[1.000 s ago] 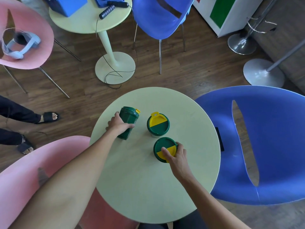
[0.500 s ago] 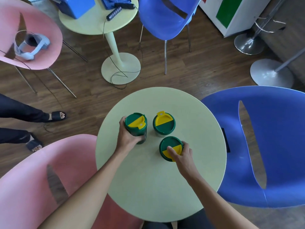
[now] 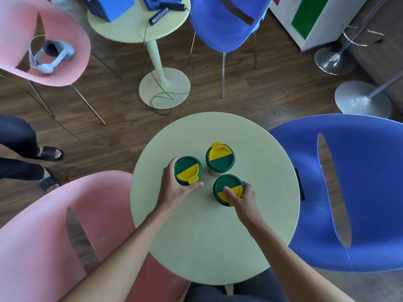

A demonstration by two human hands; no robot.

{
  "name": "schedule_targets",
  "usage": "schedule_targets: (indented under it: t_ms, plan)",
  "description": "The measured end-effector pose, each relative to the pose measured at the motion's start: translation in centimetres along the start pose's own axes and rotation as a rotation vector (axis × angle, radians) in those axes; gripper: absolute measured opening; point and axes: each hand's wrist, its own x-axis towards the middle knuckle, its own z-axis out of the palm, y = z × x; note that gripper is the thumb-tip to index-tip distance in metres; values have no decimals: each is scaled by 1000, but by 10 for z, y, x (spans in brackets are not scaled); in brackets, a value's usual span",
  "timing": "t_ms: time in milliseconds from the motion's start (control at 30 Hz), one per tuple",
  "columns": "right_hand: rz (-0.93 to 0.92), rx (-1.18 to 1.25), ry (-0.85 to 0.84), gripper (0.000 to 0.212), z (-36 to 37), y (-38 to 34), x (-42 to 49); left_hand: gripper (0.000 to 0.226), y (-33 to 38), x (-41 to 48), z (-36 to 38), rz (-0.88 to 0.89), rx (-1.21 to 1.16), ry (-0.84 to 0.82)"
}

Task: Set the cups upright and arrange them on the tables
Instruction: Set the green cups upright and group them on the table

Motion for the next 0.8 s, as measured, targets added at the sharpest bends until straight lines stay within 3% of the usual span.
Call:
schedule_targets:
  t_ms: [200, 300, 400, 500, 633, 800]
  plan:
    - [24, 23, -17, 72, -1, -1, -1, 92, 22, -1, 3, -7, 231, 70]
    - [40, 21, -21, 73, -1, 0, 0, 90, 29, 5, -3, 26, 340, -90]
    - [44, 32, -16, 73, 0, 1, 1, 105, 32, 5, -7, 46, 406, -223]
    - [48, 49, -17, 73, 0, 0, 2, 115, 36, -2, -3, -55, 393, -120]
    - [53, 74, -22, 71, 0, -1, 5, 107, 35, -7, 3, -97, 354, -21]
    - [59, 106, -39, 70, -1, 3, 6, 100, 31, -7, -4, 14, 378, -152]
